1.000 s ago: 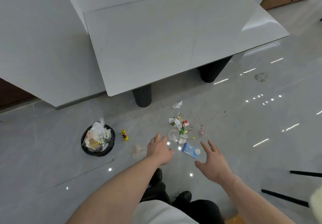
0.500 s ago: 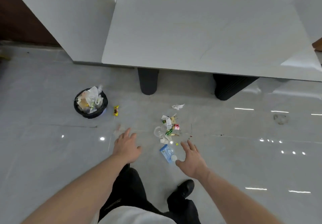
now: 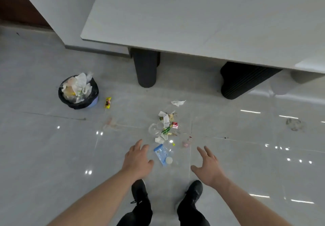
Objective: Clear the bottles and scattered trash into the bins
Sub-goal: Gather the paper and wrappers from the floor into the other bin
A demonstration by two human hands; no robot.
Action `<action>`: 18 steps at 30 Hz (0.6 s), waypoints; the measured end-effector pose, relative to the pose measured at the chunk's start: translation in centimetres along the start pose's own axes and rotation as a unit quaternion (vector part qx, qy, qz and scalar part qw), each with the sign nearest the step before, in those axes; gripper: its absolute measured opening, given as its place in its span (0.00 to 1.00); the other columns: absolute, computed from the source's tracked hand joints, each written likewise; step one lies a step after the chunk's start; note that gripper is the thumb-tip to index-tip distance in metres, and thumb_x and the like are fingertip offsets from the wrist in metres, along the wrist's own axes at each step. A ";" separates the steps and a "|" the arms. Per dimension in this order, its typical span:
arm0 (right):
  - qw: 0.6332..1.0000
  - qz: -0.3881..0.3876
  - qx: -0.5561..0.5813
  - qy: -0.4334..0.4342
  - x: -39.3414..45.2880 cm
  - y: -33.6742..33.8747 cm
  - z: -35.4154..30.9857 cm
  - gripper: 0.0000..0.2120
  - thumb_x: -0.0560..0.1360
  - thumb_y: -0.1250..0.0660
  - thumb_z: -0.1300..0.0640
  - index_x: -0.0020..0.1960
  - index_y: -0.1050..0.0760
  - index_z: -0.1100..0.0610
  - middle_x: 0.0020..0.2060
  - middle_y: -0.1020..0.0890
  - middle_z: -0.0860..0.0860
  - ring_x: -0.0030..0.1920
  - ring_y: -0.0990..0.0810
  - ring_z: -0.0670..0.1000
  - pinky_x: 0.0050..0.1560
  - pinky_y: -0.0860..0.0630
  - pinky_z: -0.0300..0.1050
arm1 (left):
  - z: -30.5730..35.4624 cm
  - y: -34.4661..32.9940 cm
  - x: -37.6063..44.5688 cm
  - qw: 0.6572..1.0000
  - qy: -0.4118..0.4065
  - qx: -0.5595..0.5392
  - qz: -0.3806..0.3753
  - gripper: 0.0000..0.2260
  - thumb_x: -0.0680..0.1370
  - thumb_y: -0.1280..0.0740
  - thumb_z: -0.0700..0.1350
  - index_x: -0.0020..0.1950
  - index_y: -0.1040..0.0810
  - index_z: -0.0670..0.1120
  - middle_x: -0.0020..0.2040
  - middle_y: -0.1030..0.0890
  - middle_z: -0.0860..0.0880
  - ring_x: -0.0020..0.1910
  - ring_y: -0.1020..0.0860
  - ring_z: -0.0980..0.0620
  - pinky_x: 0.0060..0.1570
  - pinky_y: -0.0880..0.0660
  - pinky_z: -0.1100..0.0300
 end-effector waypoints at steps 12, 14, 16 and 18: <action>0.999 0.012 0.000 0.039 31.6 -21.3 12.3 0.43 0.72 0.28 0.47 0.81 0.45 0.46 0.81 0.49 0.48 0.80 0.48 0.54 0.75 0.40 0.47 | -10.1 -25.1 26.2 0.998 0.065 0.007 -0.005 0.32 0.78 0.36 0.55 0.80 0.42 0.53 0.81 0.52 0.51 0.76 0.42 0.46 0.73 0.36 0.50; 0.999 0.028 -0.013 0.034 36.2 -23.6 14.4 0.43 0.71 0.28 0.47 0.81 0.44 0.48 0.81 0.48 0.50 0.80 0.47 0.55 0.75 0.41 0.48 | -10.8 -27.3 30.9 0.998 0.059 0.015 0.020 0.32 0.78 0.36 0.56 0.79 0.42 0.52 0.81 0.52 0.50 0.76 0.41 0.45 0.72 0.36 0.49; 0.998 0.039 -0.029 0.031 40.5 -25.0 16.3 0.43 0.71 0.28 0.47 0.80 0.44 0.51 0.81 0.47 0.51 0.80 0.48 0.55 0.76 0.43 0.48 | -11.1 -28.7 35.7 0.998 0.044 0.022 0.046 0.32 0.78 0.35 0.57 0.79 0.42 0.51 0.81 0.52 0.49 0.76 0.41 0.43 0.71 0.36 0.48; 0.997 0.047 -0.039 0.036 44.4 -25.8 17.5 0.43 0.71 0.28 0.47 0.80 0.43 0.52 0.80 0.45 0.53 0.80 0.48 0.55 0.76 0.44 0.49 | -11.3 -29.2 39.8 0.997 0.031 0.014 0.076 0.33 0.77 0.35 0.57 0.79 0.41 0.50 0.81 0.51 0.48 0.76 0.41 0.42 0.71 0.35 0.47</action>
Point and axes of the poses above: each hand's wrist, its own x-axis towards the middle knuckle, its own y-axis out of the back of the hand, z = x × y, the point moved 2 cm from there along x, towards the middle knuckle
